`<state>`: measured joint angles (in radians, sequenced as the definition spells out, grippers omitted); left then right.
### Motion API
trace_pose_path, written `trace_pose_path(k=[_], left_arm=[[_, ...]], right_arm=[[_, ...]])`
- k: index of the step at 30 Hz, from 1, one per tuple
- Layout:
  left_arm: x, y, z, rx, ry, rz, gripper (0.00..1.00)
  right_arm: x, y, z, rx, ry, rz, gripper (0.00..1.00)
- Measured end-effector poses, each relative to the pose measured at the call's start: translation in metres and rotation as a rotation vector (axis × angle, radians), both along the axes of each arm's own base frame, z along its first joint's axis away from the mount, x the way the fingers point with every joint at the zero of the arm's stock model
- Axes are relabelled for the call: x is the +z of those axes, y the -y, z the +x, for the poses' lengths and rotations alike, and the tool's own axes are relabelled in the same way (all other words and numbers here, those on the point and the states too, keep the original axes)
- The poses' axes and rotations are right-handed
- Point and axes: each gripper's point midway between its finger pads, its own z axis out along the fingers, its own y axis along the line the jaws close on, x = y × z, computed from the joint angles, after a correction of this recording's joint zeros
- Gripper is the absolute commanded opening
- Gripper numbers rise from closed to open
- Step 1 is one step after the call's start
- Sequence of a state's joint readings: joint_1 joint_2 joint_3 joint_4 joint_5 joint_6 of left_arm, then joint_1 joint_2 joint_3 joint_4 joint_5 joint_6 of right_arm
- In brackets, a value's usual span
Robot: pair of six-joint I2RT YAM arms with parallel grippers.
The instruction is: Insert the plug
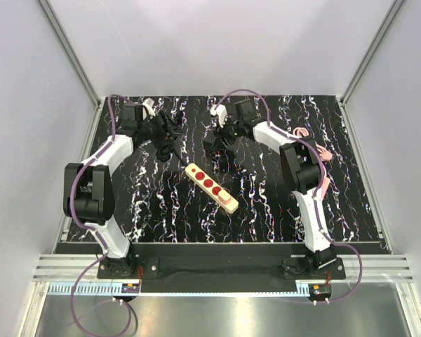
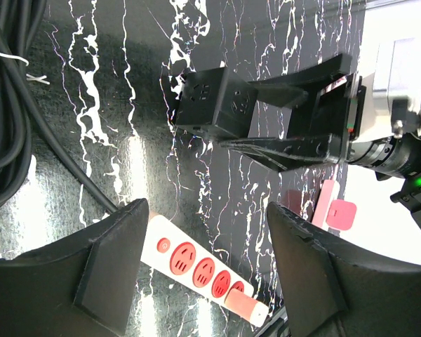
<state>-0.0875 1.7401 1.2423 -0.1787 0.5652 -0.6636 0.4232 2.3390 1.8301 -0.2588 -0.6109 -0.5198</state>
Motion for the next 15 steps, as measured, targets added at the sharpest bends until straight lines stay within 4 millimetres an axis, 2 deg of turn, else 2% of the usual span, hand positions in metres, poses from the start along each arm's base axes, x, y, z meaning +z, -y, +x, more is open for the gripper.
trace_pose_path(k=[1, 4, 9, 11, 13, 15], left_arm=[[0.0, 0.0, 0.0, 0.0, 0.001, 0.0, 0.73], [0.0, 0.0, 0.0, 0.001, -0.001, 0.001, 0.75], [0.004, -0.003, -0.005, -0.001, -0.001, -0.004, 0.85], [0.018, -0.002, -0.01, -0.017, 0.028, -0.015, 0.87], [0.038, -0.001, -0.016, -0.034, 0.072, -0.028, 0.88], [0.062, 0.001, -0.026, -0.058, 0.128, -0.043, 0.89]], right_arm=[[0.0, 0.0, 0.0, -0.001, -0.003, 0.001, 0.19], [0.0, -0.001, -0.001, -0.004, -0.004, -0.002, 0.01], [0.004, 0.003, 0.0, -0.047, 0.026, -0.023, 0.0], [0.012, 0.008, -0.008, -0.085, 0.055, -0.035, 0.0], [0.03, 0.011, -0.016, -0.127, 0.119, -0.033, 0.0], [0.065, 0.011, -0.032, -0.171, 0.218, -0.023, 0.0]])
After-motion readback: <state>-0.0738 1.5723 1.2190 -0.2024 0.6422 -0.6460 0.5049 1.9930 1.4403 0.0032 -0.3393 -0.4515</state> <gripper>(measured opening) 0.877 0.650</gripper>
